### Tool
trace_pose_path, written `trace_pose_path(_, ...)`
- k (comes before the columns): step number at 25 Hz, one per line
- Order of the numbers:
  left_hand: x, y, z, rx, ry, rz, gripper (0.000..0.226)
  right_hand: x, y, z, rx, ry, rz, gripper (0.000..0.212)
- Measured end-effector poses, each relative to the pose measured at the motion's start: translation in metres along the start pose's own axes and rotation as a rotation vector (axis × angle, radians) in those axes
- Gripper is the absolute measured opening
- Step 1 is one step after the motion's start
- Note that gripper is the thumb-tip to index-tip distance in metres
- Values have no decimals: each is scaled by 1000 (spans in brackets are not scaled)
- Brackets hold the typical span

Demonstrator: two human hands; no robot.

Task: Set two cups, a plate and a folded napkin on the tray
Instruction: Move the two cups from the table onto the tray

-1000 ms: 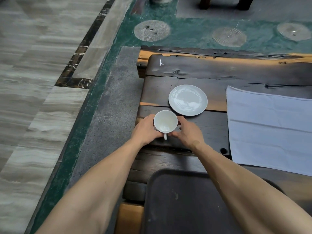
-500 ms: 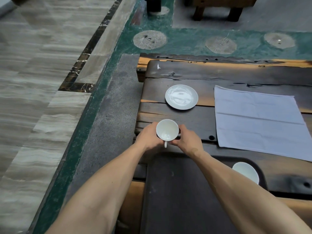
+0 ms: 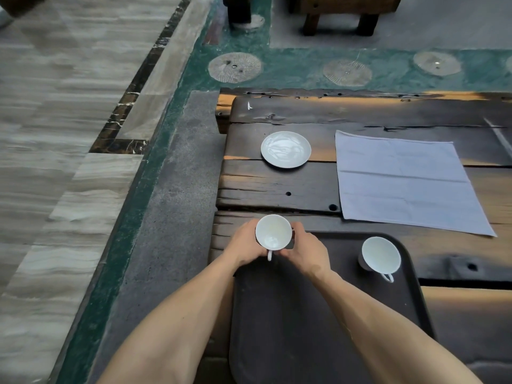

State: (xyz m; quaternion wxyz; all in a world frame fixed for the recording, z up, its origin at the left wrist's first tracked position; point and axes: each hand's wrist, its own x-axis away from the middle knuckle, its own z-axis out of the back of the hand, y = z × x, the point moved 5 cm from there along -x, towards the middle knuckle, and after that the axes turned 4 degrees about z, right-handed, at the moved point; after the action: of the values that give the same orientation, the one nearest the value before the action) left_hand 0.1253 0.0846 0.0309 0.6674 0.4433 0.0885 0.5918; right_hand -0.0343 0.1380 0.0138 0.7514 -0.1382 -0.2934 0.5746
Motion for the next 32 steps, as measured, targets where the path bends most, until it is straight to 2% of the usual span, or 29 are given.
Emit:
trace_pose_path(3, 8, -7, -11, -22, -23, 10, 52, 12, 6, -9, -8, -23, -29, 64)
trace_pose_path(7, 14, -19, -24, -3, -48, 32, 63, 25, 11, -18, 1, -41, -54, 65)
trace_pose_path(16, 15, -37, -38, -15, -82, 53, 69, 37, 18, -30, -18, -55, -103, 65)
trace_pose_path(32, 16, -42, -42, -41, -85, 84, 72, 40, 20, -35, -43, -60, -141, 64)
